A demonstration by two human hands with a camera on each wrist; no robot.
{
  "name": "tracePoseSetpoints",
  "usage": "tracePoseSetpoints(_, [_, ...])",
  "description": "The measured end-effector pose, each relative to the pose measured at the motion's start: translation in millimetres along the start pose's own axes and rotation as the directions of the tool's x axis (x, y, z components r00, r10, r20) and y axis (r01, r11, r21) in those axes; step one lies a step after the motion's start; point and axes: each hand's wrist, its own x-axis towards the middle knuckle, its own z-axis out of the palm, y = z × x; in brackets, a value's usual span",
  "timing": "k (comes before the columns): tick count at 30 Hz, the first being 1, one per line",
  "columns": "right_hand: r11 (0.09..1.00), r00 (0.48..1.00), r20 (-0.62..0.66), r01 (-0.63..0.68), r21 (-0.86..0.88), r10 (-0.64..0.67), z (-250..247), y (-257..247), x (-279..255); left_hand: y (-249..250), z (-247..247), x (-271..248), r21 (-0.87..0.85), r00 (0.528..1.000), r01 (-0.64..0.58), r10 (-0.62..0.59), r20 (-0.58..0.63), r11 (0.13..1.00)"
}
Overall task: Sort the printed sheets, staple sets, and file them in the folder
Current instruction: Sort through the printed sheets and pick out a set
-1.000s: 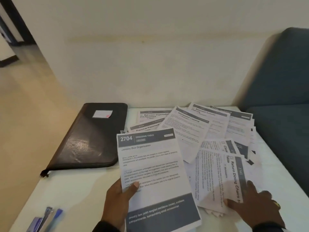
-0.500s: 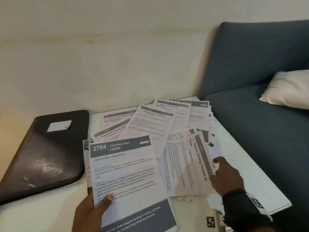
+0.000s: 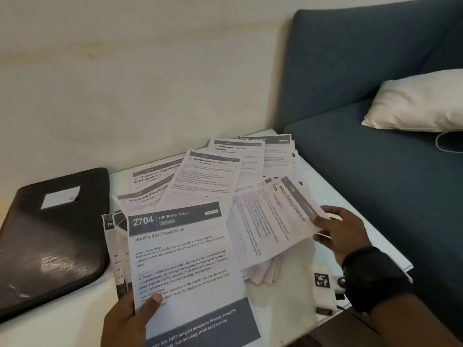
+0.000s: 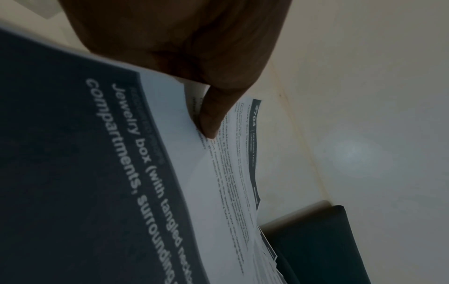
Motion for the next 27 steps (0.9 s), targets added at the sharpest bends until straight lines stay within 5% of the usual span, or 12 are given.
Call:
tracePoseSetpoints(3, [0.979,0.99,0.116,-0.106,0.175,0.086,7.0,9.9,1.9,-0.9,2.2,1.7,0.066,0.998,-0.031,0.028,0.052,0.997])
tracePoseSetpoints(10, [0.98,0.957,0.254,-0.172,0.096,0.143,36.0,25.9,-8.3,10.8,8.8,-3.9,0.117,0.994,-0.035,0.022,0.11,0.992])
tracePoseSetpoints(18, [0.994,0.974,0.2,-0.104,-0.023,0.107,44.5,22.0,-18.1,-6.5,9.3,3.3,0.09,0.995,0.022,-0.03,0.093,0.996])
tracePoseSetpoints(23, [0.987,1.0,0.026,0.001,0.162,-0.005,30.4,7.0,-12.9,-6.6,8.9,1.5,0.04,0.994,0.039,-0.042,0.096,0.998])
tracePoseSetpoints(27, [0.949,0.966,0.219,-0.19,0.25,0.136,32.5,17.3,-11.7,4.1,12.7,-4.3,0.139,0.994,-0.023,0.007,0.113,0.99])
